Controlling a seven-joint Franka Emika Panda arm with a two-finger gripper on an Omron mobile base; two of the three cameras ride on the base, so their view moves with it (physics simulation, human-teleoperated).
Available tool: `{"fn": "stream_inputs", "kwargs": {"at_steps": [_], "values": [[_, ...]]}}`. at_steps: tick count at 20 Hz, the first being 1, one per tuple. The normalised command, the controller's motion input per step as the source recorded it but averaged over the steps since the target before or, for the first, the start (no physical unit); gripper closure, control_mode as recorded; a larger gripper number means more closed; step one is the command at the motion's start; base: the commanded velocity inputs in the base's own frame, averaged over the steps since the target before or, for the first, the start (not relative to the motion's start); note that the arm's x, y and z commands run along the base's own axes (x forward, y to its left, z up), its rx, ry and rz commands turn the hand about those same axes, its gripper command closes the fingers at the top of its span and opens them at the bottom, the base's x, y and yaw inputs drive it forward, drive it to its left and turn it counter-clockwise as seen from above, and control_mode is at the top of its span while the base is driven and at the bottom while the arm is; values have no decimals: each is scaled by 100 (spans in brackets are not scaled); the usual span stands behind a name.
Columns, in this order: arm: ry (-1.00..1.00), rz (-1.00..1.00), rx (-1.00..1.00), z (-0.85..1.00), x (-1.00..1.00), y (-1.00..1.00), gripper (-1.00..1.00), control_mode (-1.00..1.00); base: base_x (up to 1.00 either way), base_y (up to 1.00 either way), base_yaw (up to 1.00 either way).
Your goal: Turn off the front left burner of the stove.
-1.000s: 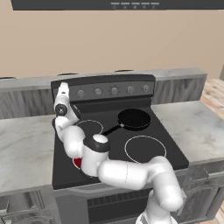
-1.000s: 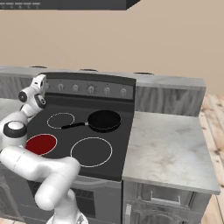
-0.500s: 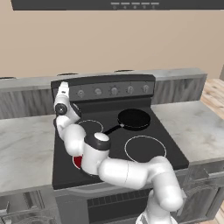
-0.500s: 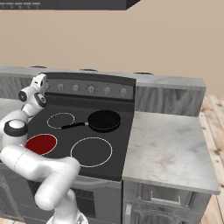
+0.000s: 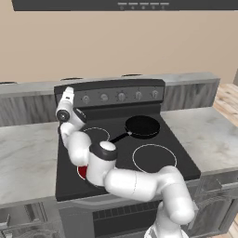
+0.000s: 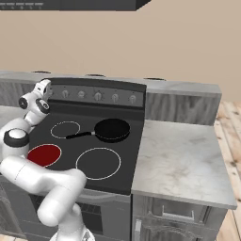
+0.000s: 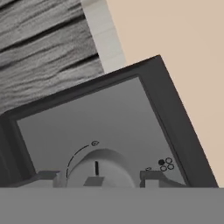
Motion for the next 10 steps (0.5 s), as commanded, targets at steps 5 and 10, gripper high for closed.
{"fn": "stream_inputs", "kwargs": {"at_steps": [5,10], "values": [[0,-18,26,0,0,0,100,-100,0,0,0],[-2,-20,32,0,0,0,100,-100,0,0,0]]}}
